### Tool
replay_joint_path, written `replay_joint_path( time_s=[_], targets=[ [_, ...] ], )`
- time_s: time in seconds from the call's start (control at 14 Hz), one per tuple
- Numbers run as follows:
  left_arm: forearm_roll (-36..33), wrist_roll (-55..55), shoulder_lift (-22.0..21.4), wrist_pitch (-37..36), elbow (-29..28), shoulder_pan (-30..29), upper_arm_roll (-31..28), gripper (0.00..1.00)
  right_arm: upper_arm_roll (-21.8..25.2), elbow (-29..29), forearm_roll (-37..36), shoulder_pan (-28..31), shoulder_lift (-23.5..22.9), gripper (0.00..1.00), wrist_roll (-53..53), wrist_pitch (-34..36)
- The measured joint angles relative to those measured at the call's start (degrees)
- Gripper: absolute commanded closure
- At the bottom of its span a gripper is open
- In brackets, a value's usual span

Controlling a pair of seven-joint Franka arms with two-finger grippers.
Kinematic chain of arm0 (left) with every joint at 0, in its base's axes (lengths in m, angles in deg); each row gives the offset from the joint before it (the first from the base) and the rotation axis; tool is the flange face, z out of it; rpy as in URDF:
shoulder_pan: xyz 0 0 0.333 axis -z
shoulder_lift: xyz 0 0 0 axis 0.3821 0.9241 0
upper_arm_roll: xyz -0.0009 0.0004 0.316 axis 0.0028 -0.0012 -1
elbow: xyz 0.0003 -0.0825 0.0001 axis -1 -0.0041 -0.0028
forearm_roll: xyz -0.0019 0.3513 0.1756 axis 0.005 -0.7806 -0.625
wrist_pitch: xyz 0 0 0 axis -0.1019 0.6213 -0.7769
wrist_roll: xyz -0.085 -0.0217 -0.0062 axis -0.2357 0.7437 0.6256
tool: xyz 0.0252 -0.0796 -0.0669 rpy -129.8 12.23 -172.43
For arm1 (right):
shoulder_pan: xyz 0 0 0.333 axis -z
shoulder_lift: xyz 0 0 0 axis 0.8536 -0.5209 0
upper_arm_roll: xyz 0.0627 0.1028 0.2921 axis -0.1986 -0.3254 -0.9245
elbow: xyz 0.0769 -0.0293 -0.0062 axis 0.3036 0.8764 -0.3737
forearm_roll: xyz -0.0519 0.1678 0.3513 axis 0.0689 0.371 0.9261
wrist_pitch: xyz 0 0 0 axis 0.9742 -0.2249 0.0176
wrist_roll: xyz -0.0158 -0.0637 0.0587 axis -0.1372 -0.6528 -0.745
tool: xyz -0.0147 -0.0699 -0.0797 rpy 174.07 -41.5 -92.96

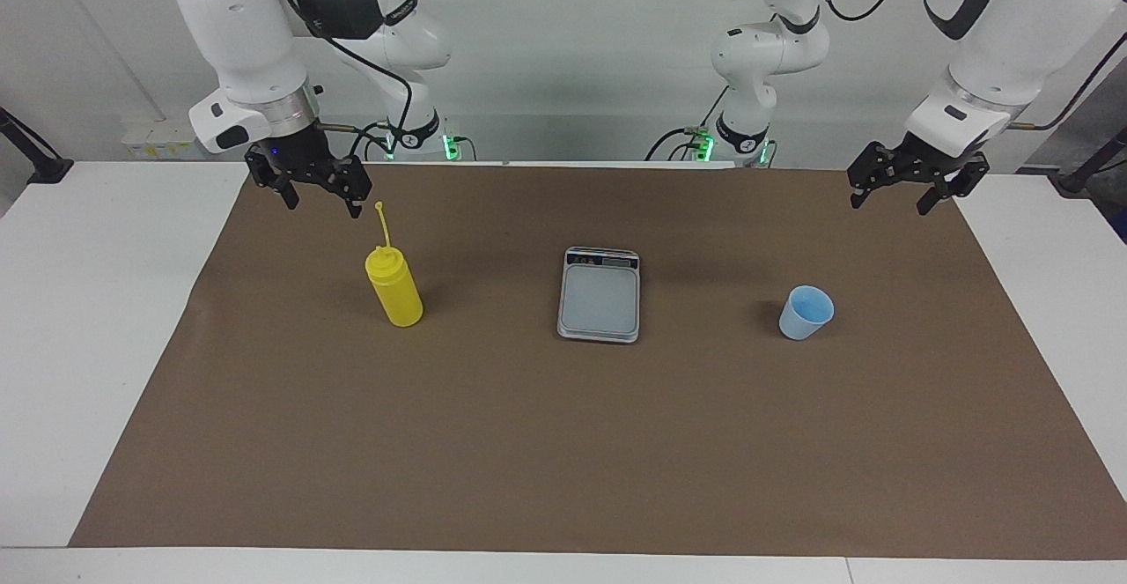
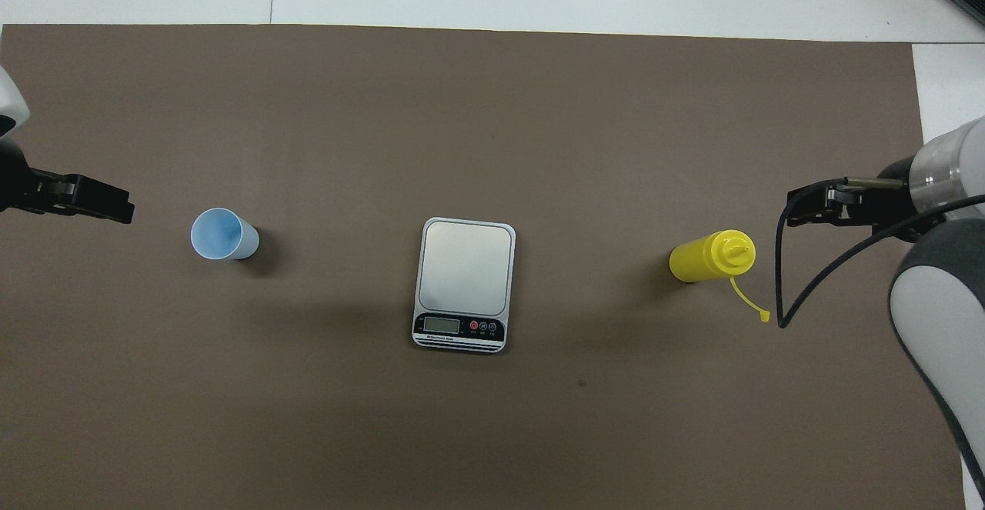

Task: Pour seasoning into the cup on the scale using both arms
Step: 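Grasp the light-blue cup with the left gripper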

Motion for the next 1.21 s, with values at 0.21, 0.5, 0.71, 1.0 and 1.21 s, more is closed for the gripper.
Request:
replay_joint_path(
  time_s=[0.21,0.5,0.71,1.0,1.21],
  targets=[
    [0.0,1.1,-1.5,6.5,-5.1,-0.2,-0.2,0.0,0.0,0.0,0.0,0.0,0.0,0.0,0.0,0.0],
    [0.0,6.5,-2.2,16.9,-13.7,-0.4,-0.6,0.0,0.0,0.0,0.0,0.0,0.0,0.0,0.0,0.0],
    [0.0,9.5,-2.1,22.8,-19.4,-0.7,-1.0,0.0,0.0,0.0,0.0,0.0,0.0,0.0,0.0,0.0],
    [0.0,14.4,-1.8,32.5,-27.6,-1.3,-0.9,0.0,0.0,0.0,0.0,0.0,0.0,0.0,0.0,0.0],
    [0.0,17.2,-1.0,37.9,-31.6,-1.2,-0.6,0.0,0.0,0.0,0.0,0.0,0.0,0.0,0.0,0.0]
  ],
)
